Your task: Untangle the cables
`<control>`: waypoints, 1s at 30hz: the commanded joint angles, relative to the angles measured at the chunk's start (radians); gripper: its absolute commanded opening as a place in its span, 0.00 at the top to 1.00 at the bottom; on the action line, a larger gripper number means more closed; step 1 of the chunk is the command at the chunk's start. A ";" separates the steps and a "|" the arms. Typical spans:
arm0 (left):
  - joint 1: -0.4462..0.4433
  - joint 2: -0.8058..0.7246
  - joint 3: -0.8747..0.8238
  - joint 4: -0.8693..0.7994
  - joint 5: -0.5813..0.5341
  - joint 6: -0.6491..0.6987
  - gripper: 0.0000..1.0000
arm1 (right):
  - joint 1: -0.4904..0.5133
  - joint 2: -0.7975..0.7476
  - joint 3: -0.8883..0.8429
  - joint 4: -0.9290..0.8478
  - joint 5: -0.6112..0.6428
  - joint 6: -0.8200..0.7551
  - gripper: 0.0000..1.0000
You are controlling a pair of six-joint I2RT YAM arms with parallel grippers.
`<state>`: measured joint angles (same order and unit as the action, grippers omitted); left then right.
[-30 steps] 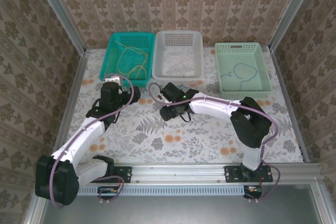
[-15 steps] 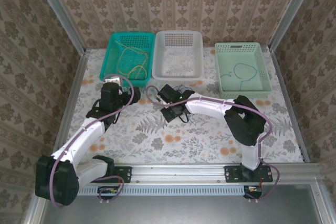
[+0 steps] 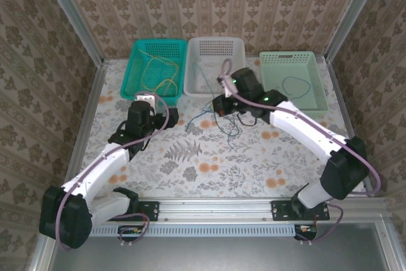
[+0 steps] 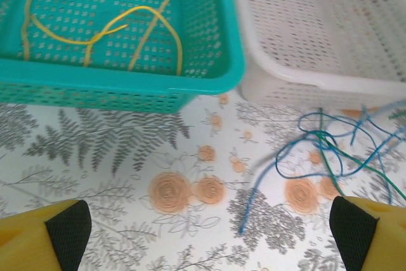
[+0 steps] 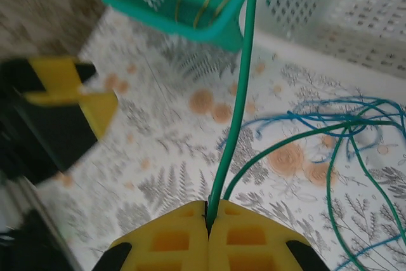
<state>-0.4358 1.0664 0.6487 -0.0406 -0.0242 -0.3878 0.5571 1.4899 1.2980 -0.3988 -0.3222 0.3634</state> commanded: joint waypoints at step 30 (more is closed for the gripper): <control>-0.265 0.234 0.138 0.389 0.311 0.212 0.14 | -0.252 -0.165 -0.113 0.233 -0.593 0.400 1.00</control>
<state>-0.7017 1.3094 0.7704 0.2684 0.2646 -0.1860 0.3264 1.3693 1.1957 -0.1558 -0.8696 0.7704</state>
